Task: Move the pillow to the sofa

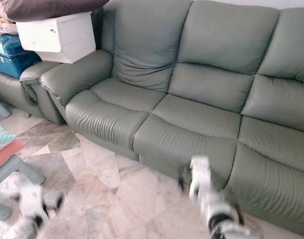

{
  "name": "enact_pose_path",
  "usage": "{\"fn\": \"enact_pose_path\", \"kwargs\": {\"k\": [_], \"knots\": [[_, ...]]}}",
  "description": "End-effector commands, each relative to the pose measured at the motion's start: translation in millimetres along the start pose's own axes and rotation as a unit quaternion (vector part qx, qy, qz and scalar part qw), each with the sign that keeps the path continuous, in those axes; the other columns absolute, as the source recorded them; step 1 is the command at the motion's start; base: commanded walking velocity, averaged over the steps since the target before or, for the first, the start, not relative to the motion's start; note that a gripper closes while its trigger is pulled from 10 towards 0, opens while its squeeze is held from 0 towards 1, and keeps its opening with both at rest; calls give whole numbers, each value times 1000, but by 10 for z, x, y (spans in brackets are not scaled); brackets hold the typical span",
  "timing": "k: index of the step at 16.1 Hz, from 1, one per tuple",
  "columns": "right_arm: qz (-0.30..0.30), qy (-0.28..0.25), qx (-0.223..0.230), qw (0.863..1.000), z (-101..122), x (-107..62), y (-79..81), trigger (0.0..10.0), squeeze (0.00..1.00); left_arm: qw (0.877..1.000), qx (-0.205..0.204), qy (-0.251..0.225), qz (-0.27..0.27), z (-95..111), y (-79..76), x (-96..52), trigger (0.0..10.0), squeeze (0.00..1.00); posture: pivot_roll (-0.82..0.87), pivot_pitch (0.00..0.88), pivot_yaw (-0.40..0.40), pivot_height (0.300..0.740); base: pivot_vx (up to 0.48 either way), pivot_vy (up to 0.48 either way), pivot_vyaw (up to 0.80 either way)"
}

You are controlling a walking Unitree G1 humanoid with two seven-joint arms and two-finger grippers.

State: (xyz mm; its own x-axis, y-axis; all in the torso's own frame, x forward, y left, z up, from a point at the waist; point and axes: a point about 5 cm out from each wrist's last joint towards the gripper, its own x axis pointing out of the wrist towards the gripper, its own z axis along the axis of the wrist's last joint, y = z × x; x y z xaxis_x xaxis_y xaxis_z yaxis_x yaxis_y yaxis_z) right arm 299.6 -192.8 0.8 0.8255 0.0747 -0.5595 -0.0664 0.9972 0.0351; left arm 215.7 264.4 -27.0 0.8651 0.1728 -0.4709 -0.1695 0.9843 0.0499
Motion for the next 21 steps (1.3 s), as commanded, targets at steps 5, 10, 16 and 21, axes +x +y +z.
{"fn": "enact_pose_path", "kwargs": {"k": [5, 10, 16, 21], "knots": [[88, -187, -81, 975, 556, -214, 221, 10000, 0, 975, -35, -204, -81, 631, -520, -718, 10000, 0, -137, 0, 30, 740, 0, 0, 0], [91, -206, -117, 967, 611, -465, 256, 10000, 0, 983, -25, -165, -71, 637, -555, -885, 10000, 0, -152, 0, 13, 740, 0, 0, 320], [90, -210, -129, 965, 721, -477, 286, 10000, 0, 983, -5, -182, -13, 788, -462, -706, 10000, 0, -158, 0, 15, 740, 0, 0, 800], [90, -216, -131, 964, 782, -461, 295, 10000, 0, 983, -35, -176, 24, 791, -465, -638, 10000, 0, -166, 0, 18, 740, 0, 0, 800]]}}
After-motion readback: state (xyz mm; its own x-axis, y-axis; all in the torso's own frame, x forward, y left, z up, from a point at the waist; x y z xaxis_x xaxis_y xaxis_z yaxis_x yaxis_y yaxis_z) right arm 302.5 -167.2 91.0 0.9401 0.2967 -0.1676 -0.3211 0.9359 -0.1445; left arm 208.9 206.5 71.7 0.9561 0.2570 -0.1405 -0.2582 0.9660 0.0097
